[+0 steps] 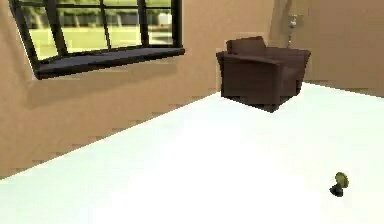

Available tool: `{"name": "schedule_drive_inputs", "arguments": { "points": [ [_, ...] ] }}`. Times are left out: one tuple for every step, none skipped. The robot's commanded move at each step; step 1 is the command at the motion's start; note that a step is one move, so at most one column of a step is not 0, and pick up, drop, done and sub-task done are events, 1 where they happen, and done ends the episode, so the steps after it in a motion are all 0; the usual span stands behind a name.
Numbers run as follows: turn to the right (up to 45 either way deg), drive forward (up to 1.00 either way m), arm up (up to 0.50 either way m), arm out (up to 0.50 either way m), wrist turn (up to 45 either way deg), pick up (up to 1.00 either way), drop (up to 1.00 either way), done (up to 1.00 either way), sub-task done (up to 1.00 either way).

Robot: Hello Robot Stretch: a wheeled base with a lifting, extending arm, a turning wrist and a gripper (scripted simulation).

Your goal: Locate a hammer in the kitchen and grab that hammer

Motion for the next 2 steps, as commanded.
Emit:
{"name": "schedule_drive_inputs", "arguments": {
  "points": [
    [45.0, 0.0, 0.0, 0.0, 0.0, 0.0, 0.0, 0.0, 0.0],
    [45.0, 0.0, 0.0, 0.0, 0.0, 0.0, 0.0, 0.0, 0.0]
  ]
}}
